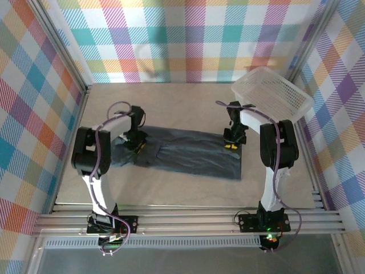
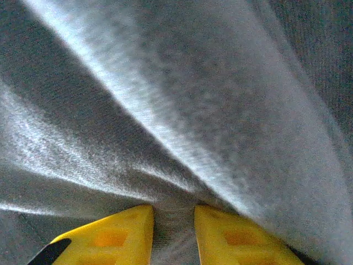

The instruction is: Fold and stack the t-shirts

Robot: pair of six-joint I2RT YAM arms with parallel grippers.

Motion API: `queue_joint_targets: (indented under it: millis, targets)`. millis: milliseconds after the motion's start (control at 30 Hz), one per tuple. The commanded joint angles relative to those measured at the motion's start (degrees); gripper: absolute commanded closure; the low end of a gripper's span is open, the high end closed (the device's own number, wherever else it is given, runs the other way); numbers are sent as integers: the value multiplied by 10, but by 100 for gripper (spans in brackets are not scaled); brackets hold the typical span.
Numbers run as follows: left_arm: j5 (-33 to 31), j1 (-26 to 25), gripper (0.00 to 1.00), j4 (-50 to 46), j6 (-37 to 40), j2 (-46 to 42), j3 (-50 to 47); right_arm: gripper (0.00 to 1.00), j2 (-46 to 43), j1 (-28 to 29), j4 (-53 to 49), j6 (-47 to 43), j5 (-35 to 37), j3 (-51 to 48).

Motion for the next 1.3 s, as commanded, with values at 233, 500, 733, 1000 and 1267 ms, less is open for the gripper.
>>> queue_joint_targets:
  millis: [233,500,733,1000,1267]
  targets:
    - [86,-66,74,-17,90,359,557,82,-92,111,-19,157,-70,-148]
    - [152,-114,74,75,60,485,721,81,-70,250,49,284,-168,-150]
    - [145,-106,69,110,59,485,724,81,-49,269,40,297,-153,-113]
    - [59,-82,49,12,169,406,753,70,-125,266,-3,303,-129,-109]
    - [25,-103,51,-21,208,116,398,59,-293,190,17,284,-146,-201]
